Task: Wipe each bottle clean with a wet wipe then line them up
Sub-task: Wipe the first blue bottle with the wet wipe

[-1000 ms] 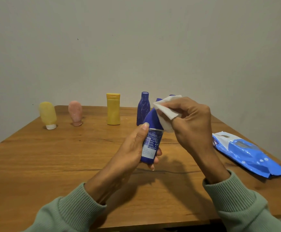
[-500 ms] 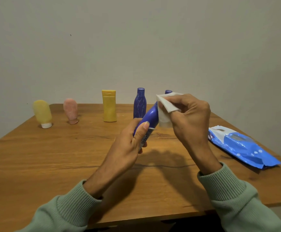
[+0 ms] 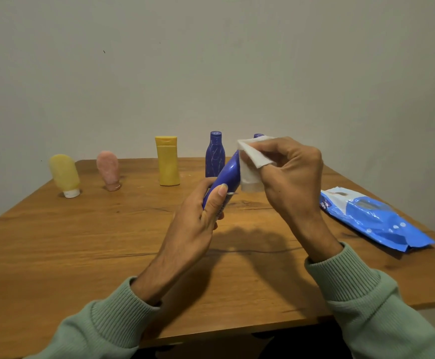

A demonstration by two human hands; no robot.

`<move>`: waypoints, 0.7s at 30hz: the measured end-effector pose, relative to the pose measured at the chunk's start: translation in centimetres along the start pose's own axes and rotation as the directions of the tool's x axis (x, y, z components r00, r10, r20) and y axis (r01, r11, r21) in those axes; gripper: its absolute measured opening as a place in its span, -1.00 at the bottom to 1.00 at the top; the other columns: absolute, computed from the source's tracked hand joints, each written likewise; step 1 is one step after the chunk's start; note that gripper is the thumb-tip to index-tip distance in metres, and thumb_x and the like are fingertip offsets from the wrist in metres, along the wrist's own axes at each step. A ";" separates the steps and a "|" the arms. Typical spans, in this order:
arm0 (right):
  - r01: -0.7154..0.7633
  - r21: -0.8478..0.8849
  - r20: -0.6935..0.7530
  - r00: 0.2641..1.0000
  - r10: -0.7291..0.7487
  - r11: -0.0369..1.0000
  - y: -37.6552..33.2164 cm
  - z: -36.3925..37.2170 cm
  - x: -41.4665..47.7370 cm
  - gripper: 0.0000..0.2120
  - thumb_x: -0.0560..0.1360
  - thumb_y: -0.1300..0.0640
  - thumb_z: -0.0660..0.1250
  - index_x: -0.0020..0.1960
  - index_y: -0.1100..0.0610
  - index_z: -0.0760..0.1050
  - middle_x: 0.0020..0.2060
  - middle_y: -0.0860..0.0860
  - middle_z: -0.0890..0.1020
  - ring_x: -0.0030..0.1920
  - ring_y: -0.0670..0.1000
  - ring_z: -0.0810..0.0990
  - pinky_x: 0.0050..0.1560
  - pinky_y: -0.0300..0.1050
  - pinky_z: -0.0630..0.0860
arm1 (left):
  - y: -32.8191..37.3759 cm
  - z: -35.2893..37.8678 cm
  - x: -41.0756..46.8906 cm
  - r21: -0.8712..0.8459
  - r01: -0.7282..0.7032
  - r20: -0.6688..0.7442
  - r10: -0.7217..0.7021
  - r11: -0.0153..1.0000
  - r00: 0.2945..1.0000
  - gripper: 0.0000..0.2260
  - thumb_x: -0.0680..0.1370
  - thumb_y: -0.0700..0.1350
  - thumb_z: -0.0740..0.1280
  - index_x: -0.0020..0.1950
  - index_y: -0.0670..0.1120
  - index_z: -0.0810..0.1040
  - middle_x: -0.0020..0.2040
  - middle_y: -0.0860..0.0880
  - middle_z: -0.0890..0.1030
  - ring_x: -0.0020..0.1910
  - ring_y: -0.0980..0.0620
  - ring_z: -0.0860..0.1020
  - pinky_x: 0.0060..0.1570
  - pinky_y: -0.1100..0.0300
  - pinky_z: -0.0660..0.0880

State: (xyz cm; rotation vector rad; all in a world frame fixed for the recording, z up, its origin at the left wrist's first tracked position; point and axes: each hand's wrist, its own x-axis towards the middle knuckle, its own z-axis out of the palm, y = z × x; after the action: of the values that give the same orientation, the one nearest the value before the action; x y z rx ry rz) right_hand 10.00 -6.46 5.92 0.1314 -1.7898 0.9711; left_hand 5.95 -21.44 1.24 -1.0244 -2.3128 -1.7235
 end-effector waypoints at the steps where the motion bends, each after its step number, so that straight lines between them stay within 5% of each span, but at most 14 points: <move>1: -0.013 0.013 -0.029 1.000 0.013 1.000 0.0 -0.1 0.2 -0.70 0.40 0.35 0.42 0.03 0.03 0.60 -0.15 -0.18 0.61 -0.09 -0.17 0.62 -0.12 -0.37 0.54 | 0.0 0.0 0.0 -0.009 0.000 0.004 0.000 1.000 1.000 -0.60 0.53 0.22 0.08 0.28 0.08 0.41 -0.17 0.05 0.56 -0.28 0.23 0.54 -0.35 0.36 0.43; 6: 0.004 0.006 0.072 0.997 -0.004 1.000 -0.3 0.0 -0.6 -0.65 0.40 0.36 0.42 0.03 -0.03 0.53 -0.13 -0.29 0.53 -0.06 -0.29 0.56 -0.14 -0.48 0.48 | -0.3 0.0 -0.1 0.047 -0.020 -0.002 0.020 0.999 1.000 -0.64 0.54 0.21 0.06 0.27 0.13 0.38 -0.17 0.03 0.56 -0.24 0.23 0.54 -0.32 0.37 0.46; 11: 0.026 -0.018 -0.002 1.000 -0.026 1.000 -0.1 -0.5 -0.1 -0.68 0.40 0.35 0.42 0.06 0.04 0.57 -0.13 -0.21 0.56 -0.07 -0.21 0.59 -0.11 -0.45 0.49 | -0.5 0.0 -0.2 0.115 -0.058 -0.014 0.060 0.992 0.998 -0.65 0.57 0.19 0.06 0.29 0.12 0.38 -0.16 0.07 0.55 -0.20 0.22 0.55 -0.30 0.35 0.44; 15: 0.089 -0.048 0.076 0.993 -0.085 0.995 -0.4 -0.2 -0.7 -0.70 0.39 0.34 0.43 0.05 0.06 0.57 -0.11 -0.20 0.55 -0.08 -0.24 0.57 -0.11 -0.51 0.45 | -0.6 -0.1 -0.1 0.178 -0.095 -0.032 0.103 0.979 0.994 -0.62 0.57 0.26 0.05 0.28 0.13 0.39 -0.13 0.09 0.55 -0.17 0.12 0.55 -0.18 0.13 0.53; 21: 0.086 -0.063 0.030 0.996 -0.084 0.994 -0.3 -0.7 -0.2 -0.72 0.39 0.33 0.44 0.06 0.10 0.59 -0.11 -0.11 0.59 -0.09 -0.23 0.57 -0.11 -0.49 0.46 | -0.6 -0.1 -0.2 0.200 -0.112 -0.034 0.122 0.973 0.992 -0.60 0.57 0.26 0.05 0.30 0.11 0.39 -0.13 0.08 0.55 -0.16 0.13 0.54 -0.20 0.19 0.51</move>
State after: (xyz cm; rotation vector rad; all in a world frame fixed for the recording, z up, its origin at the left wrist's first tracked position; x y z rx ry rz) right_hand 10.78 -6.27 6.05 0.1795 -1.8234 0.8543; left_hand 5.73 -21.67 0.75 -1.0486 -2.2886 -1.4264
